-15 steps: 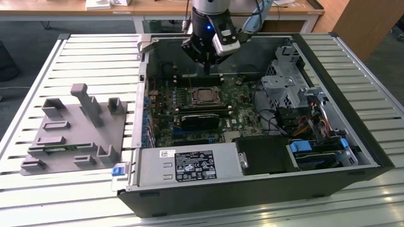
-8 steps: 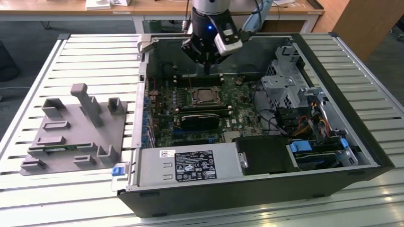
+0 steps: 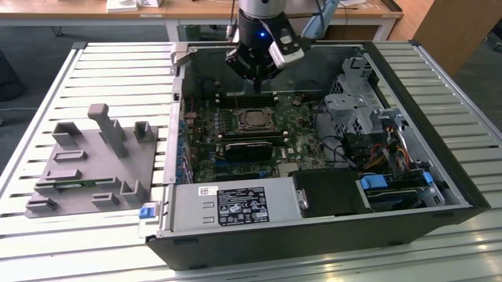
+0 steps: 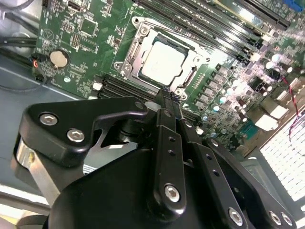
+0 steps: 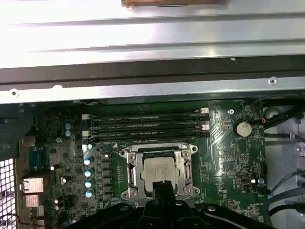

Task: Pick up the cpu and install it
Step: 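Install the first cpu locking lever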

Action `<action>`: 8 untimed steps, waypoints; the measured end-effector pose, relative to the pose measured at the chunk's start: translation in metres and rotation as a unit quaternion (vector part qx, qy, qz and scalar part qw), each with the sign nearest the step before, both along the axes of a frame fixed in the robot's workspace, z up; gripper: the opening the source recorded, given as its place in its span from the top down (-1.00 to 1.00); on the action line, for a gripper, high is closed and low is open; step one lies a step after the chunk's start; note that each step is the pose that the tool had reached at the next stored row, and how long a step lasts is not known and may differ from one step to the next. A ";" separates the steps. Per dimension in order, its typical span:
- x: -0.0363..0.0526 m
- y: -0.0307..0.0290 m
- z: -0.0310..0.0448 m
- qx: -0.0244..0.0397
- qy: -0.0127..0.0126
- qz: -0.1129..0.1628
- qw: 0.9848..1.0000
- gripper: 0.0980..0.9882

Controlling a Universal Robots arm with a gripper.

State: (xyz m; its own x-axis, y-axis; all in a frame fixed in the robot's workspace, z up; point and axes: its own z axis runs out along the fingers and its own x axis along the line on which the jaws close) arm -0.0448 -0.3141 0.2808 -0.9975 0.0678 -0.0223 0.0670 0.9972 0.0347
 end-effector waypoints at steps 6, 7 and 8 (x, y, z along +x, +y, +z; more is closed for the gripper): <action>0.0000 -0.0001 -0.0006 0.000 0.000 0.047 0.999 0.98; 0.0000 -0.0001 -0.0007 0.000 0.000 0.055 0.999 0.98; 0.0000 -0.0001 -0.0007 0.000 0.000 0.062 0.998 0.98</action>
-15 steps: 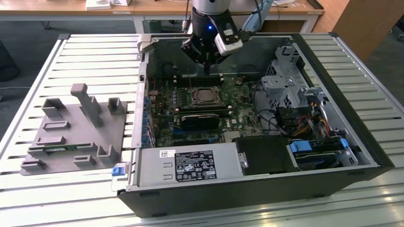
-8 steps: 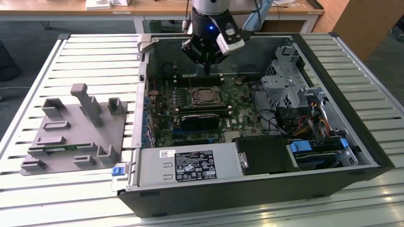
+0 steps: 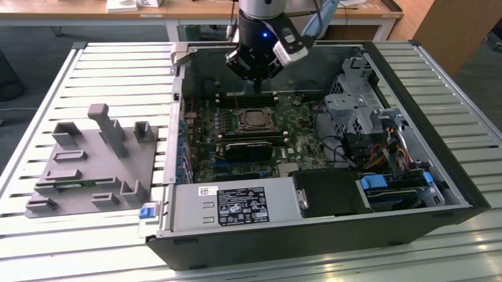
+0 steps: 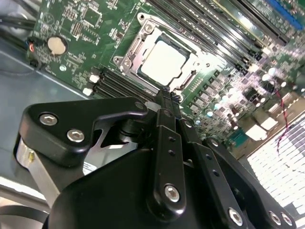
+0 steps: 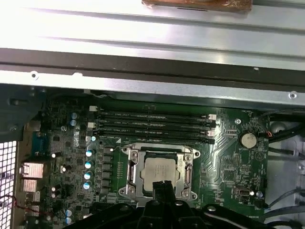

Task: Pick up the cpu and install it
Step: 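Install the first cpu locking lever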

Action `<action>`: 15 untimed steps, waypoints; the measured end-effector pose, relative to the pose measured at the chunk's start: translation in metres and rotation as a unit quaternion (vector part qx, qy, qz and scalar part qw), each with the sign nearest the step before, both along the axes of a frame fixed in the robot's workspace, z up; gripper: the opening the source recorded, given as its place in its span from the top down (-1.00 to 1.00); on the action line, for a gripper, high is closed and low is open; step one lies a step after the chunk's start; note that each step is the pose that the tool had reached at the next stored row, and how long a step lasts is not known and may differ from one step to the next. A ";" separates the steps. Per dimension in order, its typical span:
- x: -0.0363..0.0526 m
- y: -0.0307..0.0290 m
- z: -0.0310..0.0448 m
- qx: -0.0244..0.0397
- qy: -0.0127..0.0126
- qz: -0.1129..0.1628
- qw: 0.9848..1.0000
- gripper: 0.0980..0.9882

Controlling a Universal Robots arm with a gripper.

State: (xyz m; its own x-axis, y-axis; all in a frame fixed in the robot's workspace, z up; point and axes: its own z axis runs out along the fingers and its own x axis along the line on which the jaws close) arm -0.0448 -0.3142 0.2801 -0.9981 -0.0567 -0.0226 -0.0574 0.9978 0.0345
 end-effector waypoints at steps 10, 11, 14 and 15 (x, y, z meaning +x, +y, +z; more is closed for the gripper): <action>-0.0039 -0.0003 -0.0009 0.000 0.000 0.028 1.000 0.98; -0.0051 -0.0004 -0.0011 0.000 0.000 0.028 1.000 0.98; -0.0078 -0.0005 -0.0029 0.000 0.000 0.028 1.000 0.98; -0.0085 -0.0007 -0.0036 0.000 0.000 0.028 1.000 0.98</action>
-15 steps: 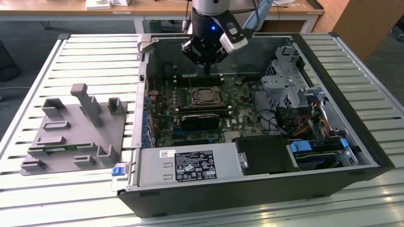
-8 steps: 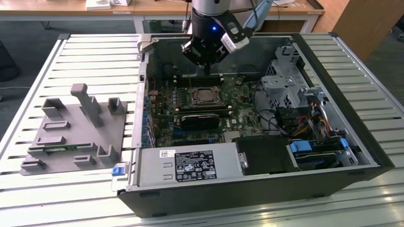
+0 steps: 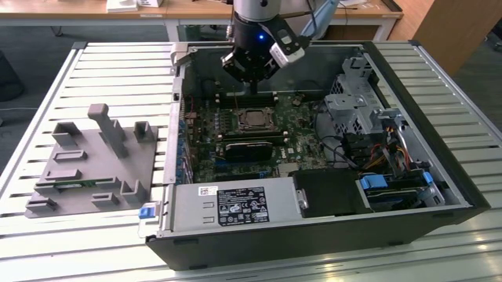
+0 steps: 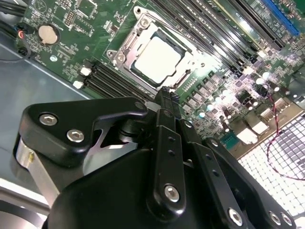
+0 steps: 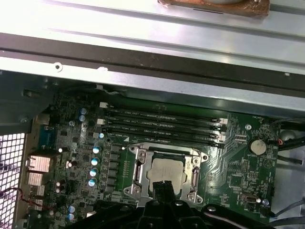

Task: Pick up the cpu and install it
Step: 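Install the first cpu locking lever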

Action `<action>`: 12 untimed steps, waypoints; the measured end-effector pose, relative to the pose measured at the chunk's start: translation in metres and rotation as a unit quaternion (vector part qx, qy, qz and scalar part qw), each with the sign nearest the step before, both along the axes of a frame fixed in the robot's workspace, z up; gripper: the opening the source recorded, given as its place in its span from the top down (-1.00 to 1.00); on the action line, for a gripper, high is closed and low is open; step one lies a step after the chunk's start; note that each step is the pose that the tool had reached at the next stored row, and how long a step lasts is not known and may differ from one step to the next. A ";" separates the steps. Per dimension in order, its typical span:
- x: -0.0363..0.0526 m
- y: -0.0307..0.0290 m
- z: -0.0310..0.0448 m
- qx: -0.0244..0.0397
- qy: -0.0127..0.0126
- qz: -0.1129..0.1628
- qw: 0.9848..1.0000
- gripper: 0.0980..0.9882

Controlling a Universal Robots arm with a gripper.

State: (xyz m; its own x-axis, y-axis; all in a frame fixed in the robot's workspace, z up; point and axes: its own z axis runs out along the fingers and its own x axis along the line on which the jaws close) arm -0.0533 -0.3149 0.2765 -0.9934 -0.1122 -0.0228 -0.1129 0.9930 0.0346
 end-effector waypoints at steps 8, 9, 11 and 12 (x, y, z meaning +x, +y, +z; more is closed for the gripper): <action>-0.0059 -0.0019 -0.0024 0.000 0.000 0.000 1.000 0.98; -0.0072 -0.0019 -0.0026 0.000 0.000 0.000 1.000 0.98; -0.0096 -0.0019 -0.0032 0.000 0.000 0.000 1.000 0.98; -0.0106 -0.0019 -0.0034 0.000 0.000 0.000 1.000 0.98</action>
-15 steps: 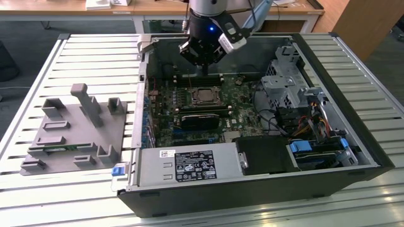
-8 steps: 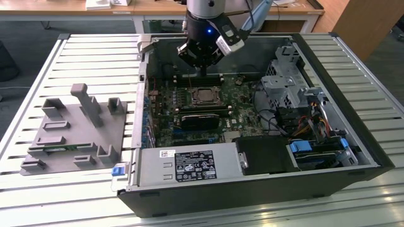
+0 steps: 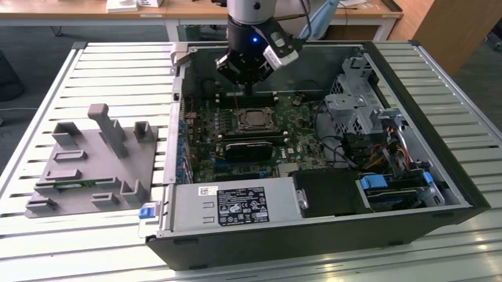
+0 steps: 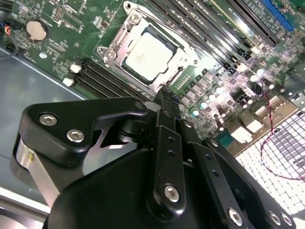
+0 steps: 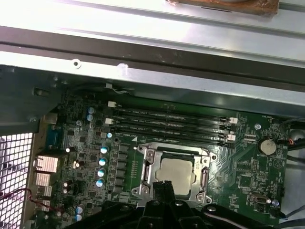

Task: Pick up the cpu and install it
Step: 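Install the first cpu locking lever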

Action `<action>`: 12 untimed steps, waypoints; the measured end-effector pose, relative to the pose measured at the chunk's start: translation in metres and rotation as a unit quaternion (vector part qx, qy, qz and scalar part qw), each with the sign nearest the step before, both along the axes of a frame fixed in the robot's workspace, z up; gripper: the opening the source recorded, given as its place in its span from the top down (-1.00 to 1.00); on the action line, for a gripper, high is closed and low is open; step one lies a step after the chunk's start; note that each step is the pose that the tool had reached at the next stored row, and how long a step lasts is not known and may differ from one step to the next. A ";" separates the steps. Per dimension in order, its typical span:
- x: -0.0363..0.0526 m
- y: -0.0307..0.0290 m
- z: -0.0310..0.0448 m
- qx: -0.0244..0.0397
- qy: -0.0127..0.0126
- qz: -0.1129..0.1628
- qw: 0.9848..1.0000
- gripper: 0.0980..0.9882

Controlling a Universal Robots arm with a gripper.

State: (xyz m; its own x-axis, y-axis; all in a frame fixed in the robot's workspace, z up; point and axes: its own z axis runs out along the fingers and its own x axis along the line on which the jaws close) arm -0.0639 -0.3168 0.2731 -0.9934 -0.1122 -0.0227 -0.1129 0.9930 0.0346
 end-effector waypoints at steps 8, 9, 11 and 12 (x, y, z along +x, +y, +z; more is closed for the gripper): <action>-0.0143 0.0007 -0.0039 0.000 0.000 -0.003 1.000 0.98; -0.0159 0.0010 -0.0043 0.000 0.000 -0.005 1.000 0.98; -0.0190 0.0016 -0.0050 0.000 0.000 -0.011 1.000 0.98; -0.0211 0.0018 -0.0054 0.000 0.000 -0.012 1.000 0.98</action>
